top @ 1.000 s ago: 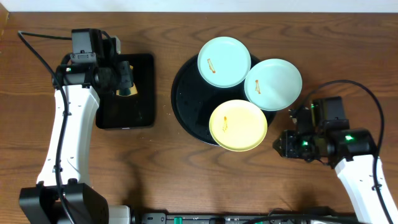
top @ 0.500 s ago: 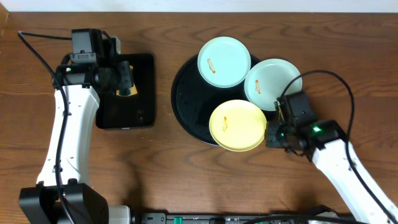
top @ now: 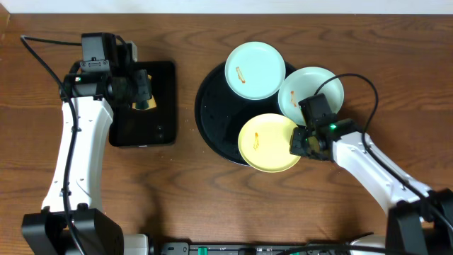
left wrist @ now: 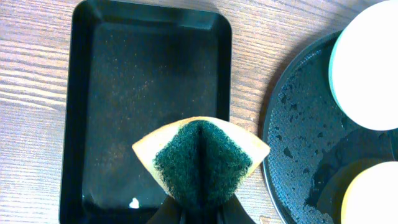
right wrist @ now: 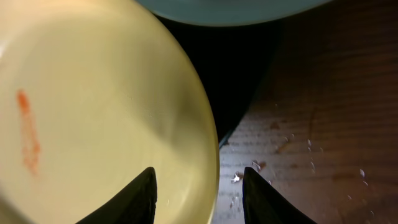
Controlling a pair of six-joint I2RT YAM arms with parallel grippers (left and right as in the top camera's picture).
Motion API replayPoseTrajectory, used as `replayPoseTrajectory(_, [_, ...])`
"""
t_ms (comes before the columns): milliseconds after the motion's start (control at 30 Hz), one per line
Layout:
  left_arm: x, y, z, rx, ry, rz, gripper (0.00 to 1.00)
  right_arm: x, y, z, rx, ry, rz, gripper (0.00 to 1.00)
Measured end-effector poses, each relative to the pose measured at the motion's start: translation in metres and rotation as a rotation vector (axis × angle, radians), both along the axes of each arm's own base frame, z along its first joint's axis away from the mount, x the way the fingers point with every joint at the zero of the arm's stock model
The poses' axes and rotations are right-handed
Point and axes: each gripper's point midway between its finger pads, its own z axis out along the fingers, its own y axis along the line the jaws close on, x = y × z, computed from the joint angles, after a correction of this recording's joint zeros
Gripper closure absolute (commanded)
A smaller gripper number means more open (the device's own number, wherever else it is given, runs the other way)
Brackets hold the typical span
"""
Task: Clean dirty plates on tray and stack at the side
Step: 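Reach the right gripper to the yellow plate's rim, then grip the yellow plate rim with the right gripper and tilt it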
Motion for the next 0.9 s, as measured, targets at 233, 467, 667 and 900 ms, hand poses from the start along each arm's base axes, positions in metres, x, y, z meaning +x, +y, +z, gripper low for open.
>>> replayPoseTrajectory(233, [0.000, 0.000, 0.000, 0.000, 0.000, 0.000, 0.92, 0.004, 0.002, -0.012, 0.000, 0.014, -0.018, 0.99])
replayPoseTrajectory(467, [0.000, 0.000, 0.000, 0.000, 0.000, 0.000, 0.92, 0.013, 0.005, 0.006, 0.007, -0.003, -0.022, 0.99])
replayPoseTrajectory(667, [0.001, 0.000, 0.001, 0.004, -0.005, -0.006, 0.92, 0.047, 0.013, 0.067, 0.033, -0.185, -0.007, 0.99])
replayPoseTrajectory(900, [0.012, 0.001, 0.008, 0.016, -0.062, -0.019, 0.92, 0.050, 0.020, 0.106, -0.195, -0.383, 0.136, 0.99])
